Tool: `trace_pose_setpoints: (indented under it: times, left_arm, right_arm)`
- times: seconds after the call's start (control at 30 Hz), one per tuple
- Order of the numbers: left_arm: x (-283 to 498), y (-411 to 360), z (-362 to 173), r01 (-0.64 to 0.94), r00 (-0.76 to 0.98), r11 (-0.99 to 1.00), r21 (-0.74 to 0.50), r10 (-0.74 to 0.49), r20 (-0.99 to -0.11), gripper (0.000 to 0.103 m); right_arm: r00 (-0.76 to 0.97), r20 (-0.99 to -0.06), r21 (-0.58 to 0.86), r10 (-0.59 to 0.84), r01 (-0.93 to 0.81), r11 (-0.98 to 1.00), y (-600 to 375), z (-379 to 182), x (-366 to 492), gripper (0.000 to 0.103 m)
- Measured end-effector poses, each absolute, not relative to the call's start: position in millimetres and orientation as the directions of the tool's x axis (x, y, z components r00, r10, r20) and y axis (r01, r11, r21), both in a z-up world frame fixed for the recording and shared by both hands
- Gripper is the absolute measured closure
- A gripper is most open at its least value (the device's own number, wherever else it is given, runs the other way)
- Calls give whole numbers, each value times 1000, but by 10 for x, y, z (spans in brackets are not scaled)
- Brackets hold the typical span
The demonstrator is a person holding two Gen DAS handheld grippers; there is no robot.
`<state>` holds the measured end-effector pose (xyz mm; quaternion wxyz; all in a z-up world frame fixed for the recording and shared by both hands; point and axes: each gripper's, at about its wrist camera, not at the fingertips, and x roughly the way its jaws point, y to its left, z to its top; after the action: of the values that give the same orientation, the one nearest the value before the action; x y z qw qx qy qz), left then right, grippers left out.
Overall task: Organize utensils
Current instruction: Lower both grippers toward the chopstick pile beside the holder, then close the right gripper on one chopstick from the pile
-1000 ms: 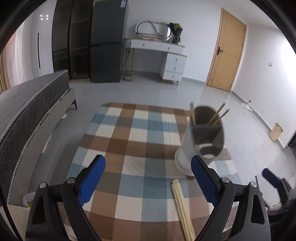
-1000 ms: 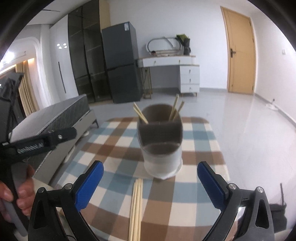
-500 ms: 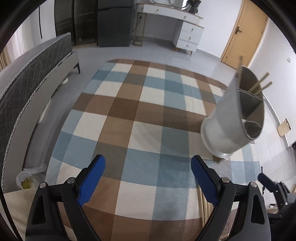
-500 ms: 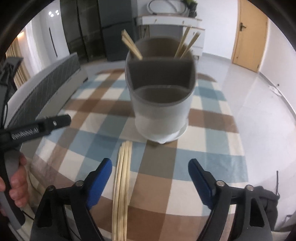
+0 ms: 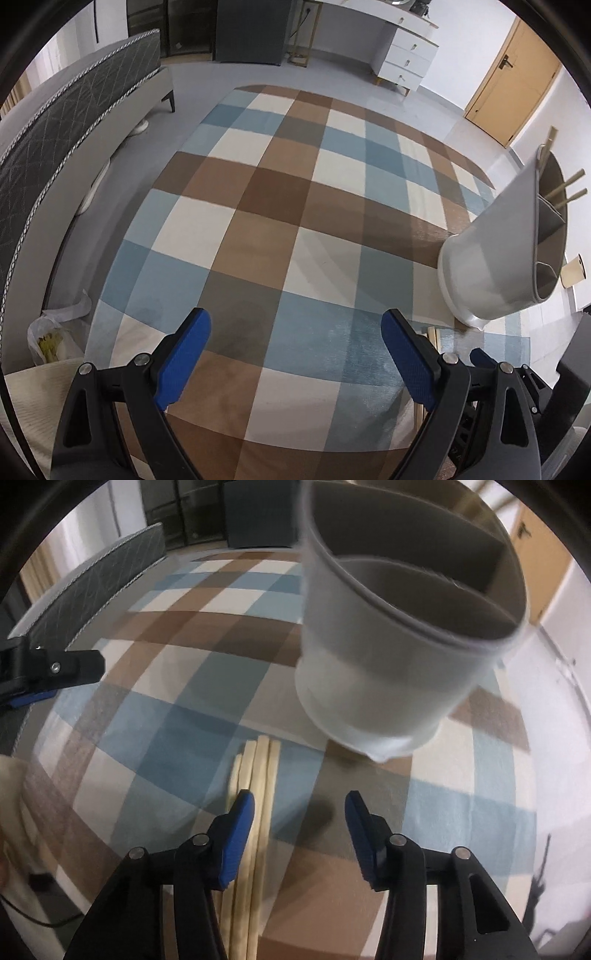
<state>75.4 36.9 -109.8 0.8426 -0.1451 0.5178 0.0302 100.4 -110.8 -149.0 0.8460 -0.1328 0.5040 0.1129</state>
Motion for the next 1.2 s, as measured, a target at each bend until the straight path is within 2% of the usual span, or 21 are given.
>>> trace_pose_setpoints:
  times: [0.07,0.13,0.2,0.47,0.77,1.2]
  left_arm:
    - [764,388,-1123,-212,448,951,-226,-111,-887,12]
    - [781,400,-1147,-219,436,948,-231,-117,-893,12]
    - [784,411,-1155,-226,431,946,-234,-118,-895,12]
    - [793,426,-1176,-234,416,942,-239,-125,-901,12]
    - [791,488,-1196,-260,403,934,-244,-125,-907,12]
    - [789,548,-1233,-283,384,929,-238,-117,-916,12]
  right_arm:
    - [471,-881,-128,51,-342,931,-1080,-1500,989,57]
    - [457,-887,-108,66,-344,933,-1101,-1508,981,66]
    - [457,-887,-98,67,-329,939,-1146,-1486,987,71]
    - [436,-895,-50,89,-297,954,-1273,-1462,973,71]
    - [461,-887,-121,32,-299,946,-1197,-1480,1014,71]
    - [475,-879,-126,33,-300,946,-1083,-1532,1133,71]
